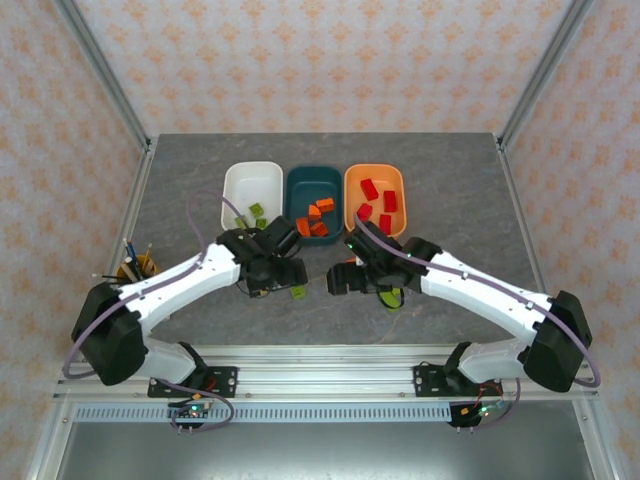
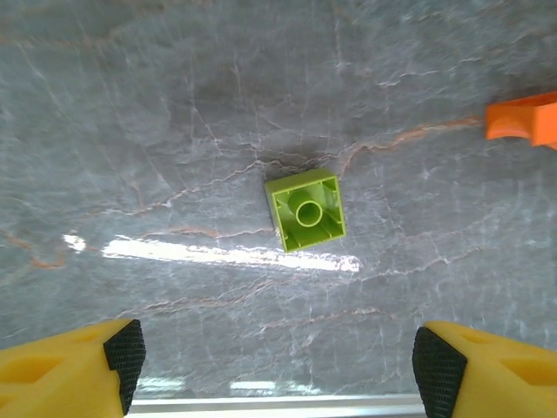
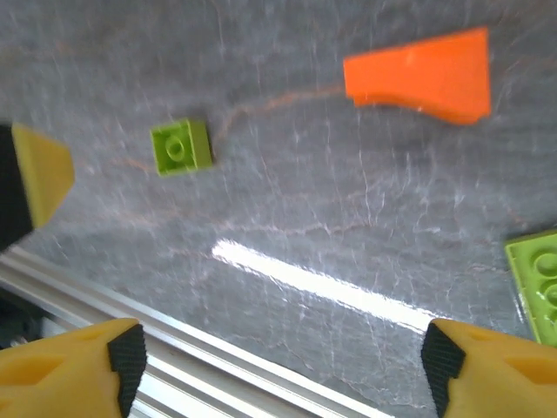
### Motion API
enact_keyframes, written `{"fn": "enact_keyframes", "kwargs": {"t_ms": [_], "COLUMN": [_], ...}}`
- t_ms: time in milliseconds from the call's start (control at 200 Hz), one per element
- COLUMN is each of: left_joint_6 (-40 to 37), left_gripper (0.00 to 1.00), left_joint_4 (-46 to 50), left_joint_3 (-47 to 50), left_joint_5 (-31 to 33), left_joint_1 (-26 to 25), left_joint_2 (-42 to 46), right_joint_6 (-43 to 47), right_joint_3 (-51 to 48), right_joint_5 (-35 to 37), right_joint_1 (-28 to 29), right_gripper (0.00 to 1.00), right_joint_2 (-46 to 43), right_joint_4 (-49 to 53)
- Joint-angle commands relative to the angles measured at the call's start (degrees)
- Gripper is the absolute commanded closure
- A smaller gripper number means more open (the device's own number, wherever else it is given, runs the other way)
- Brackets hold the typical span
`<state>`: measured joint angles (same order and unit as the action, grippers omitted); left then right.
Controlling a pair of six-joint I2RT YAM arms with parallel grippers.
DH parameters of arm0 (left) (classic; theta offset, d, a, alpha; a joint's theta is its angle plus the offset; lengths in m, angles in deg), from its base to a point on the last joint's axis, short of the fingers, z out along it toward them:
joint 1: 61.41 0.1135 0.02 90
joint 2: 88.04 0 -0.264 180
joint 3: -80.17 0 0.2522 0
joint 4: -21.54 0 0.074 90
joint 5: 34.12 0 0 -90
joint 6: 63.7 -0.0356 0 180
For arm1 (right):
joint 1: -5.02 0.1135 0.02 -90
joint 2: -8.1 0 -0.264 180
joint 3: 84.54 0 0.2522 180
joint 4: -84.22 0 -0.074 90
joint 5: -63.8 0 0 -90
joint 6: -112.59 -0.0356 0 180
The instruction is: Sort the legos into containers by color
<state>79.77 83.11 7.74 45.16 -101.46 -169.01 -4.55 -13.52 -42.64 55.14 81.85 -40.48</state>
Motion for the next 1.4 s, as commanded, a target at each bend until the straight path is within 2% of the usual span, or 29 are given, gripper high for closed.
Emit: {"fn": "enact_keyframes", "kwargs": {"t_ms": [0,140,270,370,475,625,786,971,1091,1201,1396], "left_joint_6": [5.4,4.2,4.3,4.5,4.9,4.2,3.8,-0.2,-2.6,-5.2,-10.8], "left_gripper": [0.16,0.16,0.2,0.3,0.46,0.52,0.7,0.7,0.7,0.7,0.7], "left_joint_4": [-8.2,-8.3,-9.4,-9.3,-8.5,-8.0,-7.8,0.2,5.1,7.2,7.1], "left_joint_3": [0.6,-2.3,-3.2,-3.7,-4.2,-4.9,-5.3,-11.4,-16.0,-20.1,-30.7], "left_joint_5": [-0.4,-0.5,-0.9,0.0,0.7,1.0,2.4,6.6,8.0,7.7,4.4], "left_joint_1": [-0.3,-0.3,-0.5,-0.5,-0.6,-0.9,-0.9,-0.4,3.0,9.4,20.6], "left_joint_2": [-3.7,-11.1,-16.3,-18.3,-19.3,-20.9,-21.5,-18.3,-14.4,-11.6,-17.6], "right_joint_6": [-0.2,-1.9,-2.6,-3.0,-3.0,-3.1,-3.0,-2.2,-1.4,-0.6,-0.6], "right_joint_3": [-3.1,-5.2,-5.4,-5.0,-5.0,-5.1,-4.5,-2.8,-0.1,2.7,7.3], "right_joint_5": [-2.7,-1.3,-0.4,0.7,1.6,2.0,2.3,4.0,5.8,7.1,9.0], "right_joint_1": [0.7,0.7,0.7,0.7,0.6,0.7,0.7,0.7,0.7,0.5,-0.5], "right_gripper": [0.1,0.07,0.07,0.07,0.08,0.08,0.09,0.1,0.1,0.1,0.09], "right_joint_2": [-4.5,-7.7,-8.6,-9.2,-9.6,-9.7,-10.1,-12.4,-13.0,-12.1,-7.6], "right_joint_4": [-6.3,-6.5,-5.6,-5.1,-4.5,-4.4,-4.0,-3.0,-2.8,-4.1,-9.4]}}
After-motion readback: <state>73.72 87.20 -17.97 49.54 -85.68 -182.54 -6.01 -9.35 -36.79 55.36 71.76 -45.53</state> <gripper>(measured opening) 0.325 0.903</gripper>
